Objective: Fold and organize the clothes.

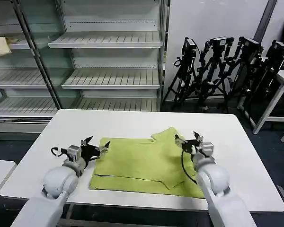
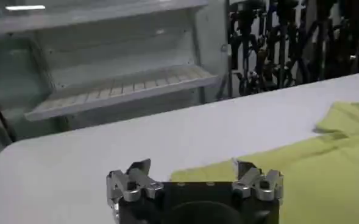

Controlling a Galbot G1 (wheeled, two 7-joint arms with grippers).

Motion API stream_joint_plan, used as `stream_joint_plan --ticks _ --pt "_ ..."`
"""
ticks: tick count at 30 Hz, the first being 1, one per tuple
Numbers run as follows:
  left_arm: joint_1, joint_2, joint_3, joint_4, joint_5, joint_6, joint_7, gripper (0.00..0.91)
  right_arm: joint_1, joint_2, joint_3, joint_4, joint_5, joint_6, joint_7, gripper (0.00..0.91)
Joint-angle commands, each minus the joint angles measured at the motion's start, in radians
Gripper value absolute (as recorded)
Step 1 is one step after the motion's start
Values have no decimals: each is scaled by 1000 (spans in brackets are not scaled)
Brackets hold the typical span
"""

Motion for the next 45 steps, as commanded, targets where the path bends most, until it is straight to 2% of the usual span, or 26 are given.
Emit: stream_joint_plan --ticks 1,8,10,20,21,22,23,24,25,26,31,35,41,45 --pt "-145 -16 42 193 -40 3 13 907 179 75 -65 -270 -26 -1 17 907" --pt "-161 -39 52 272 -4 2 42 907 158 101 -69 -288 -41 3 16 907" --pt "-161 -39 42 278 -5 2 43 907 158 109 -69 -309 -41 31 18 907" --pt "-165 -41 30 298 13 -8 60 907 206 167 -61 -412 -78 80 -15 907" --pt "-164 -39 31 298 20 -8 67 907 208 171 -62 -415 -76 78 -12 877" --pt "-163 -37 31 297 21 -10 68 836 208 172 -62 -416 -73 77 -10 685" --pt "-163 -38 30 297 21 -10 67 433 207 175 -63 -417 -66 76 -2 20" --pt "-163 -37 29 297 21 -9 66 242 207 176 -63 -415 -48 63 6 0" --pt "-163 -37 28 298 21 -5 66 91 207 177 -62 -413 -41 50 8 0" --pt "-162 -35 27 297 21 -4 67 10 209 179 -59 -411 -29 30 15 0" --pt "-154 -28 29 291 20 -1 69 10 214 172 -53 -402 -8 1 41 0" --pt "-146 -29 33 287 21 -2 74 20 209 159 -52 -398 -3 3 32 0" --pt "-140 -37 33 286 24 -5 87 10 206 146 -57 -399 -19 75 -6 0" --pt "-140 -43 34 280 24 -15 97 20 199 136 -57 -376 -24 92 -17 0"
